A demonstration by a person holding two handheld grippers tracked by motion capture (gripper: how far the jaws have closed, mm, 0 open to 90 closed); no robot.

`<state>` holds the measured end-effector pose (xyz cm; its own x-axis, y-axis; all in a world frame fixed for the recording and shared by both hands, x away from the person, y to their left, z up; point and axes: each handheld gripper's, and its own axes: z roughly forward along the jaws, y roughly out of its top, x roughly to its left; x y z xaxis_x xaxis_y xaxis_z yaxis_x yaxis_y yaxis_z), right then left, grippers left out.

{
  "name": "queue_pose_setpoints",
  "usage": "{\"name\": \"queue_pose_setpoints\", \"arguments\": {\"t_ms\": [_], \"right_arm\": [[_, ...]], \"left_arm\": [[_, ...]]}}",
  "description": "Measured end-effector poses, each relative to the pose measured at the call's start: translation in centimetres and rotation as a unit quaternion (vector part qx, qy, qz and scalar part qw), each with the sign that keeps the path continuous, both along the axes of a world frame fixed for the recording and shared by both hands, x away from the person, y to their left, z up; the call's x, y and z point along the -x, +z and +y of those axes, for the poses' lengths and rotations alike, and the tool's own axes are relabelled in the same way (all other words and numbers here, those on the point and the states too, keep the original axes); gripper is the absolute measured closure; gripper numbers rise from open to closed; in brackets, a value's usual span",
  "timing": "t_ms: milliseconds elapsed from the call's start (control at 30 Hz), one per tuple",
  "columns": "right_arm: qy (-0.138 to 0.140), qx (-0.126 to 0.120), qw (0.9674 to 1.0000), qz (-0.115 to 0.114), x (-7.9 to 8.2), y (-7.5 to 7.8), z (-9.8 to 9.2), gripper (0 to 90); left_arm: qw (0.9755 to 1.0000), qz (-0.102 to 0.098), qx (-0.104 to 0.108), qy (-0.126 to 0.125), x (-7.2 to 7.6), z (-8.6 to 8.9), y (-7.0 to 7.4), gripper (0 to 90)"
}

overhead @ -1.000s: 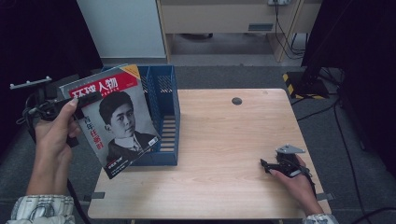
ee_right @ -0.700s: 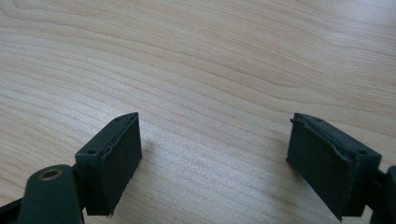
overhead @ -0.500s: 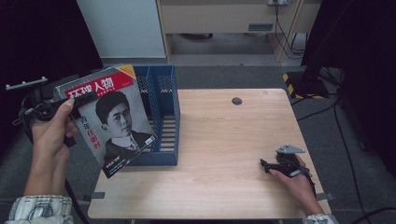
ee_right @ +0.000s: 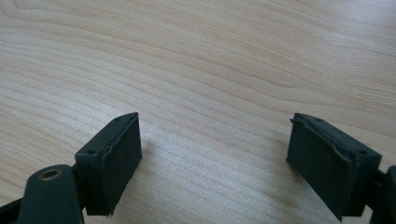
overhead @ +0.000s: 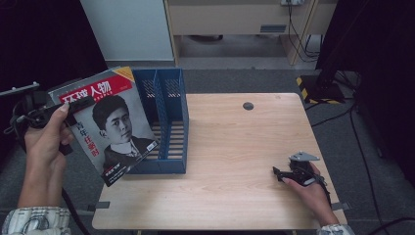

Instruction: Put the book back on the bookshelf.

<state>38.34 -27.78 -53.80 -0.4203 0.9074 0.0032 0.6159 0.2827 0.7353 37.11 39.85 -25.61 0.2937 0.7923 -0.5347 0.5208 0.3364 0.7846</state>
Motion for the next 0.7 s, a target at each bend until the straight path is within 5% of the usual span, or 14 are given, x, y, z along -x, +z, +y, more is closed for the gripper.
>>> {"name": "queue_pose_setpoints", "arguments": {"t_ms": [700], "right_arm": [[0.0,0.0,1.0,0.0,0.0,0.0,0.0,17.8]], "left_arm": [[0.9996,-0.003,-0.017,0.023,1.0,2.6,0.8,86.1]]}}
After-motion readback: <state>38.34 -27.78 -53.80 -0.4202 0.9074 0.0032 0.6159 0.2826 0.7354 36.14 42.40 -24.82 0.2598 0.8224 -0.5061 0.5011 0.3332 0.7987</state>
